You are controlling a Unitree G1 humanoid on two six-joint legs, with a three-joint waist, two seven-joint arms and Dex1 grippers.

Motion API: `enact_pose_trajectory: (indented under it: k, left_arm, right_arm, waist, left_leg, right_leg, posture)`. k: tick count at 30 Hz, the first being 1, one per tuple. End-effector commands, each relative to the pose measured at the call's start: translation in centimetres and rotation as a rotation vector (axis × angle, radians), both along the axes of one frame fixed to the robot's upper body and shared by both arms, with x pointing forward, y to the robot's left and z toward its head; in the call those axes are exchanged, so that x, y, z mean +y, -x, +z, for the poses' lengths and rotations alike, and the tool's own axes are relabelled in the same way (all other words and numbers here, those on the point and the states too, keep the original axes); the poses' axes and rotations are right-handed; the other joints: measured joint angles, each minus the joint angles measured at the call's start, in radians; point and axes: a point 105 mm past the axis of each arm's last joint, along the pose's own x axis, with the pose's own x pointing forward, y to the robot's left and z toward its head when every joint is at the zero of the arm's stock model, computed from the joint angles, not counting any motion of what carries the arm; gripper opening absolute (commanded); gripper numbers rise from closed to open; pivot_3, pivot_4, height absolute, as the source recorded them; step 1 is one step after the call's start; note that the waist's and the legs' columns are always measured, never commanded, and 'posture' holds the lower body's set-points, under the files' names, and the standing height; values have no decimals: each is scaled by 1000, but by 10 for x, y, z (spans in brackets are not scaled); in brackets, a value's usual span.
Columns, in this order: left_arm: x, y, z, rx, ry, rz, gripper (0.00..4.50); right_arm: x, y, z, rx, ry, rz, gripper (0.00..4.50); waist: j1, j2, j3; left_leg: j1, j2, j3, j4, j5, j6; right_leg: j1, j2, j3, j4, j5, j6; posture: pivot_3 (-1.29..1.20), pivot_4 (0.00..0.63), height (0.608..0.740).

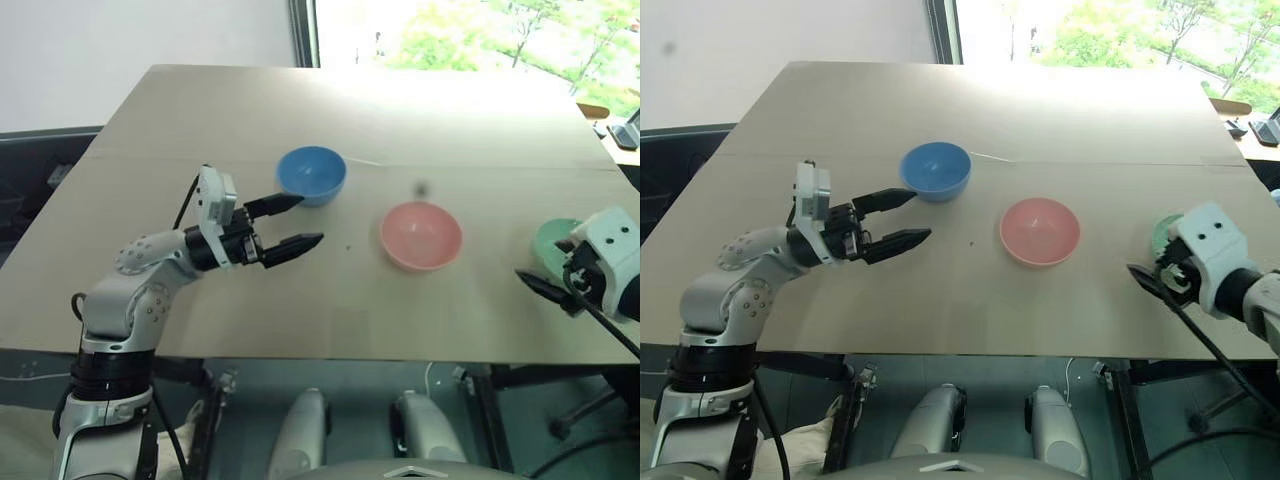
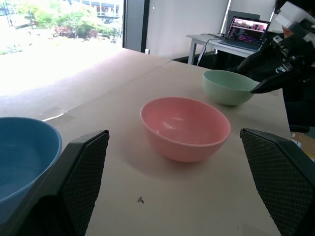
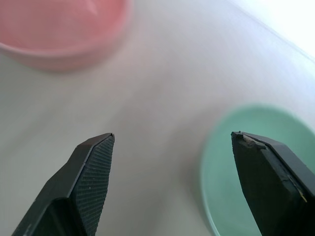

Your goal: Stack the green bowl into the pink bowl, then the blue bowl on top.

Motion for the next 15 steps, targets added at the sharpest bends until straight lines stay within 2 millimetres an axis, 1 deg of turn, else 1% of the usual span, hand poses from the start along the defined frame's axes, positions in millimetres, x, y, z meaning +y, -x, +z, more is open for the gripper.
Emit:
enact_pose_trajectory:
  k: [1,2,5,6,7,8,10,11,12,13,14,15]
  left_arm:
    - [-5,7,16,-55,28,-88,4500]
    - [-4,10,18,-63,23,-109,4500]
    - [-2,20,19,-66,9,-179,4500]
    - [-2,23,20,-64,12,-198,4500]
    - [-1,26,21,-62,14,-217,4500]
    - [-2,28,21,-61,13,-232,4500]
    - [-2,35,20,-52,-2,-280,4500]
    - [-1,38,19,-51,-16,-300,4500]
    - [-1,42,17,-46,-28,-324,4500]
    - [-1,44,15,-42,-39,-340,4500]
    - [0,45,13,-44,-54,-348,4500]
    - [1,44,12,-43,-63,-352,4500]
  right_arm:
    - [-16,-11,-23,20,13,-76,3983]
    - [-18,-13,-26,19,15,-81,3983]
    - [-19,-21,-23,-4,8,-72,3260]
    - [-18,-23,-21,-10,12,-64,2917]
    - [-18,-24,-20,-12,20,-57,2464]
    - [-18,-24,-20,-12,23,-51,2163]
    - [-17,-25,-18,-15,27,-40,1342]
    - [-16,-26,-16,-21,31,-34,818]
    - [-15,-26,-12,-31,36,-23,442]
    - [-11,-27,-7,-46,39,-4,41]
    - [3,-27,5,-82,16,61,41]
    - [24,-26,19,-125,-5,164,41]
  waist:
    - [-2,-1,0]
    - [-2,0,0]
    - [-5,1,0]
    - [-8,1,0]
    - [-10,1,0]
    - [-12,1,0]
    - [-14,1,0]
    - [-15,1,0]
    - [-16,1,0]
    - [-17,1,1]
    - [-18,1,1]
    - [-18,1,1]
  left_leg:
    - [0,0,0,0,0,0]
    - [0,0,0,0,0,0]
    - [0,0,0,0,0,0]
    - [0,0,0,0,0,0]
    - [0,0,0,-1,0,0]
    - [0,0,0,-1,0,0]
    - [-1,0,0,-1,0,0]
    - [-1,0,0,-1,0,0]
    - [-1,0,0,-1,0,0]
    - [-1,0,0,-1,0,0]
    - [-1,0,0,-1,0,0]
    - [-1,0,0,-1,0,0]
  right_leg:
    - [0,0,0,0,0,0]
    - [0,0,0,0,0,0]
    - [-1,0,0,0,0,0]
    - [-1,0,0,0,0,0]
    - [-1,0,0,0,0,0]
    - [-1,0,0,0,0,0]
    - [-1,0,0,0,0,0]
    - [-1,0,0,0,0,0]
    - [-1,0,0,0,0,0]
    - [-1,0,0,0,0,0]
    - [-1,0,0,0,0,0]
    - [-1,0,0,0,0,0]
  posture:
    - [0,150,740]
    - [0,150,740]
    - [0,150,740]
    - [0,150,740]
    - [0,150,740]
    - [0,150,740]
    - [0,150,740]
    - [0,150,740]
    - [0,150,740]
    - [0,150,740]
    - [0,150,740]
    - [0,150,740]
